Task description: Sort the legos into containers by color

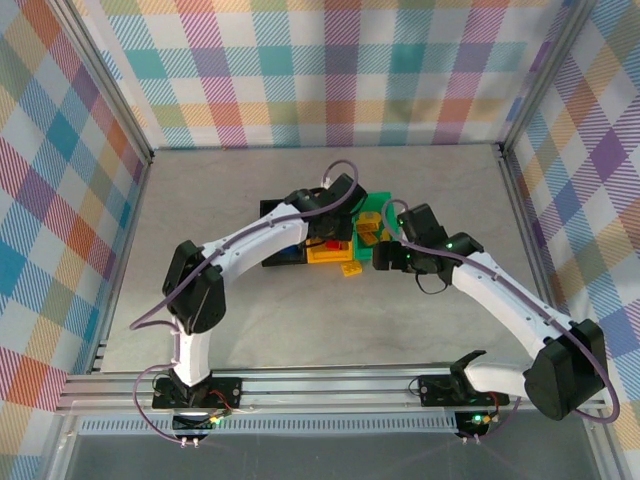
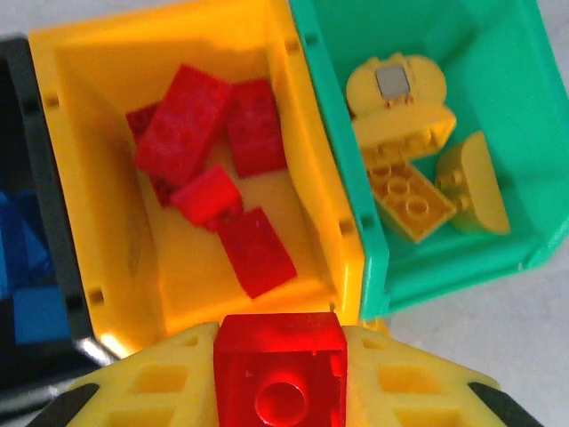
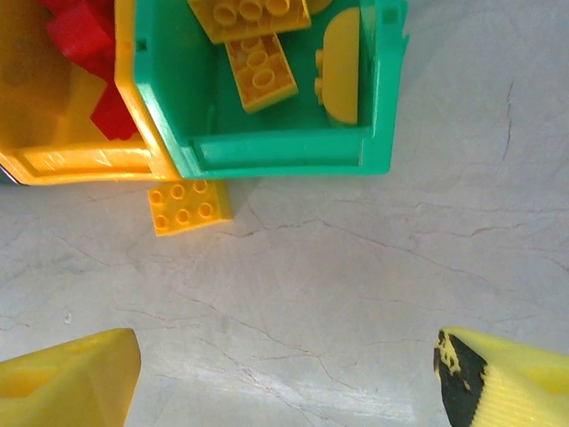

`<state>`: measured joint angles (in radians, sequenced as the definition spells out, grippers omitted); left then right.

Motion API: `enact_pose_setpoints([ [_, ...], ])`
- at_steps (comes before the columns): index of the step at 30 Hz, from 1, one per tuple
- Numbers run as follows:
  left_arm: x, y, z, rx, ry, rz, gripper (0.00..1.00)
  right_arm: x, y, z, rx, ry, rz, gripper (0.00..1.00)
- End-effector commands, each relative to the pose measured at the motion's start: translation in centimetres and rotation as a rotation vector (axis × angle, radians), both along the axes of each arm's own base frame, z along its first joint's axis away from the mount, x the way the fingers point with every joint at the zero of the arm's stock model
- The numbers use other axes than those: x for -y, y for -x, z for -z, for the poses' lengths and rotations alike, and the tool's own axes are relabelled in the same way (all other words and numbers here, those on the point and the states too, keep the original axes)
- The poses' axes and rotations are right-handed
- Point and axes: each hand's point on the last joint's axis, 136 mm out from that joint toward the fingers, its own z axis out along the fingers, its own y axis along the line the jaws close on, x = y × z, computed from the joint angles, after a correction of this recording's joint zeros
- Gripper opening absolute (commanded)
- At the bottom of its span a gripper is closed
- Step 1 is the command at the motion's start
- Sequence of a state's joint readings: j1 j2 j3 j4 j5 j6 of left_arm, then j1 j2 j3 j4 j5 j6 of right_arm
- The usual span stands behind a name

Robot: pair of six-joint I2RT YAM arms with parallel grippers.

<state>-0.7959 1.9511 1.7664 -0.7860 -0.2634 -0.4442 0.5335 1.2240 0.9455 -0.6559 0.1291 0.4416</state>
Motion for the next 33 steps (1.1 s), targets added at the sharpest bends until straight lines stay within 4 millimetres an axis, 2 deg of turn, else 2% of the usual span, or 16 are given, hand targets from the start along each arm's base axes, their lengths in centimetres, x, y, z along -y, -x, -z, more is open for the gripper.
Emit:
enact_pose_setpoints([
  [1, -1.7, -2.4, 0.6, -0.011, -0.046, -0.024, 0.28, -1.3, 0.5, 0.7, -0.001, -0.047, -0.008, 0.86],
  [8, -2.6, -6.0, 0.5, 0.004, 0.029, -0.068, 0.29, -2.9, 1.2, 2.0, -0.023, -0.049, -0.033, 0.85],
  [18, -2.9, -7.6, 1.1, 0.000, 0.062, -0.067, 0.42, -4.3, 1.3, 3.3, -0.036, -0.020, -0.061, 0.86],
  [22, -3.0, -7.6, 1.0, -0.002, 0.059, -0.068, 0.53, -4.6, 1.4, 3.5, -0.039, -0.015, -0.067, 0.86],
  [25, -3.7, -7.3, -0.2, 0.022, 0.056, -0.083, 0.59, -5.0, 1.2, 4.0, -0.046, -0.009, -0.072, 0.86],
  [30, -5.9, -5.7, -2.8, 0.064, 0.049, -0.114, 0.63, -5.9, 0.5, 4.7, -0.053, 0.010, -0.086, 0.86],
  [33, -7.5, -4.1, -3.5, 0.072, 0.043, -0.136, 0.64, -6.5, -0.1, 5.2, -0.052, 0.028, -0.085, 0.86],
])
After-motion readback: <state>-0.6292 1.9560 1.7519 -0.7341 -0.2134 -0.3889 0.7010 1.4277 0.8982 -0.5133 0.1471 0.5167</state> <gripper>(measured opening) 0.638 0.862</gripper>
